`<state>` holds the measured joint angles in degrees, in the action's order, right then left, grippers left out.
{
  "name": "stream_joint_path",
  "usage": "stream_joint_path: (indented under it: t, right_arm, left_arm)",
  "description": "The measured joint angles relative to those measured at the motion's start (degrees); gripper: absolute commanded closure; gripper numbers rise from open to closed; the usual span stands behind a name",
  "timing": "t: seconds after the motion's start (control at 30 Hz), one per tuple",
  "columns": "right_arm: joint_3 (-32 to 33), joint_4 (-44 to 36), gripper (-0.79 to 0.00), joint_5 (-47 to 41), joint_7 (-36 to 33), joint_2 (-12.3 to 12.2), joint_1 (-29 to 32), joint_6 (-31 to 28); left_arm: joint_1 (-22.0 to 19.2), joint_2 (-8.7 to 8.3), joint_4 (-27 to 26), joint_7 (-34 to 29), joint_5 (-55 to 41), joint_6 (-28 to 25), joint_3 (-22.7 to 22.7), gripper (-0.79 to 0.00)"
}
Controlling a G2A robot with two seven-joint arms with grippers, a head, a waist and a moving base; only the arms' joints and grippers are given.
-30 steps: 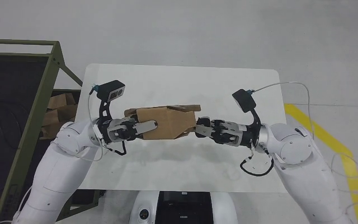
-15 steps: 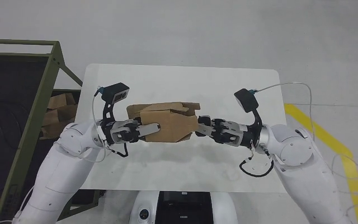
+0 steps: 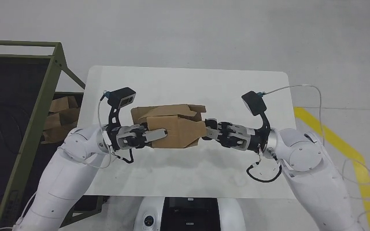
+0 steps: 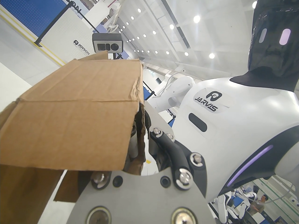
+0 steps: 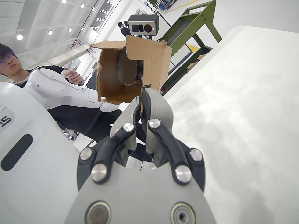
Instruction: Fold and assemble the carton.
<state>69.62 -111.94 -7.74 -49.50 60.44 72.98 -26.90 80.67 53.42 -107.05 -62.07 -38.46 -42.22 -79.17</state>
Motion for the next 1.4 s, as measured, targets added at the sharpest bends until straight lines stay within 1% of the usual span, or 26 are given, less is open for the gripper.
stream_joint_path:
  t: [0.43,0.6,0.87,1.0,1.03,1.07,1.1,1.13,1.17,1.2,1.23,1.4]
  right_arm:
    - [0.13,-0.16,0.000,0.15,0.33,-0.18,0.39,-0.41]
    - [0.11,-0.08,-0.095,0.02,0.05,-0.28,0.57,-0.41]
    - [0.81,0.07,-0.151,-0.44,-0.01,-0.50,1.19,-0.68]
    - [2.19,-0.07,-0.222,-0.78,0.36,-0.72,1.98,-0.71]
    - [2.64,-0.12,-0.252,-0.90,0.52,-0.79,2.22,-0.72]
    - [3.29,-0.21,-0.314,-1.13,0.79,-0.87,2.61,-0.76]
    - [3.77,-0.32,-0.354,-1.31,1.04,-0.94,2.94,-0.79]
    - [4.24,-0.47,-0.379,-1.49,1.30,-0.99,3.28,-0.82]
    - [4.83,-0.68,-0.477,-1.73,1.67,-1.07,3.75,-0.85]
    - [5.23,-0.82,-0.690,-1.89,1.94,-1.11,4.09,-0.84]
    - [5.59,-0.96,-0.785,-2.05,2.23,-1.15,4.42,-0.75]
    - [6.45,-1.63,-0.785,-3.73,3.47,-1.23,5.58,-1.07]
  left_arm:
    - [0.10,-0.32,0.26,0.08,0.27,-0.08,0.10,0.000]
    - [0.27,-0.41,0.30,0.32,0.40,-0.33,0.02,0.000]
    - [0.61,-0.56,0.58,0.49,0.51,-0.49,-0.49,0.000]
    - [0.83,-0.65,0.55,0.58,0.48,-0.58,-0.97,0.000]
    - [0.89,-0.68,0.54,0.63,0.53,-0.63,-1.10,0.000]
    - [0.98,-0.70,0.53,0.71,0.72,-0.71,-1.27,0.000]
    - [1.03,-0.72,0.53,0.81,0.98,-0.81,-1.44,0.000]
    - [1.09,-0.75,0.52,0.93,1.37,-0.93,-1.62,0.000]
    - [1.20,-0.77,0.49,1.05,1.96,-1.05,-1.82,0.000]
    - [1.27,-0.79,0.43,1.14,2.45,-1.14,-1.96,0.000]
    - [1.32,-0.81,0.36,1.26,3.05,-1.26,-2.08,0.000]
    - [1.66,-0.77,-0.44,3.07,7.59,-3.08,-2.73,0.000]
